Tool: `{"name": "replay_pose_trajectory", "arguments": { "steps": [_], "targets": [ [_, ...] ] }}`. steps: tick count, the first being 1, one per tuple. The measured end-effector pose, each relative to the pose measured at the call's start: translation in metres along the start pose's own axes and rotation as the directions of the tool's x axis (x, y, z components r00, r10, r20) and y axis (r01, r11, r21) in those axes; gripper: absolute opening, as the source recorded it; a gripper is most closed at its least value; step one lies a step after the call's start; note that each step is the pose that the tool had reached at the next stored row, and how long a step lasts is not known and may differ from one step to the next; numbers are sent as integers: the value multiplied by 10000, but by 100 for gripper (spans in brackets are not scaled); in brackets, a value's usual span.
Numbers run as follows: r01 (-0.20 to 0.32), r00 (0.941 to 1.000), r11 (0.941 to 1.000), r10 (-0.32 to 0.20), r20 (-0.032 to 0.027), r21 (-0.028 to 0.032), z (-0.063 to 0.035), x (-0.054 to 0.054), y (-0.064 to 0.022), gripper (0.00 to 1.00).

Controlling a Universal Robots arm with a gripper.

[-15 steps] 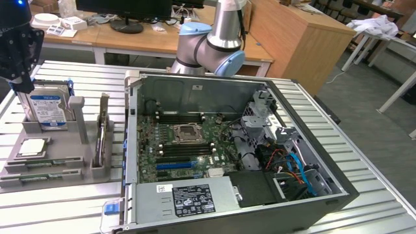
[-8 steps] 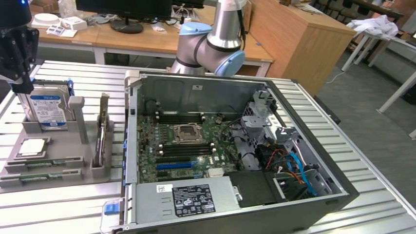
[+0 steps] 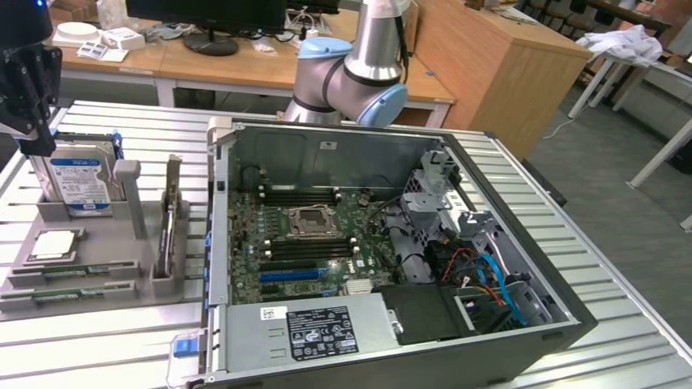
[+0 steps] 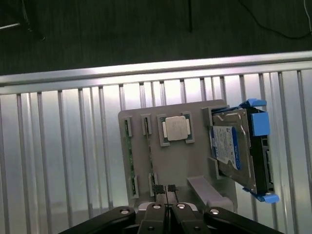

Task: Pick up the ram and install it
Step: 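Pick up the ram and move it above insertion slot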

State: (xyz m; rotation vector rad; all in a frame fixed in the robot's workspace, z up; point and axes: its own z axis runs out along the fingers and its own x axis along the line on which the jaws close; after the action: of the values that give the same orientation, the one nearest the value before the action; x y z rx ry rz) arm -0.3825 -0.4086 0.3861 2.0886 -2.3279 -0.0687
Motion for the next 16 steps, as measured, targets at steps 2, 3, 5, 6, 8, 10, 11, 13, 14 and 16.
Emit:
{"name": "replay_pose_trajectory", "arguments": {
  "steps": [2,3,5,6,8,10,11,13,14,16],
  "targets": [
    [11,10000,10000,-11,0,-1,0,0,0,11],
    [49,10000,10000,-49,-2,-2,0,0,0,11],
    [193,9998,9998,-193,-8,-4,1,0,0,11],
    [277,9996,9996,-277,-11,-6,1,0,0,11],
    [438,9990,9990,-438,-18,-9,1,0,0,11],
    [450,9990,9990,-450,-19,-10,1,0,0,11],
    [451,9990,9990,-451,-18,-10,1,0,0,11],
    [452,9990,9990,-452,-18,-10,3,0,0,11],
    [451,9990,9990,-451,-19,-10,3,0,0,11],
    [451,9990,9990,-451,-18,-10,3,0,0,11]
  ]
}}
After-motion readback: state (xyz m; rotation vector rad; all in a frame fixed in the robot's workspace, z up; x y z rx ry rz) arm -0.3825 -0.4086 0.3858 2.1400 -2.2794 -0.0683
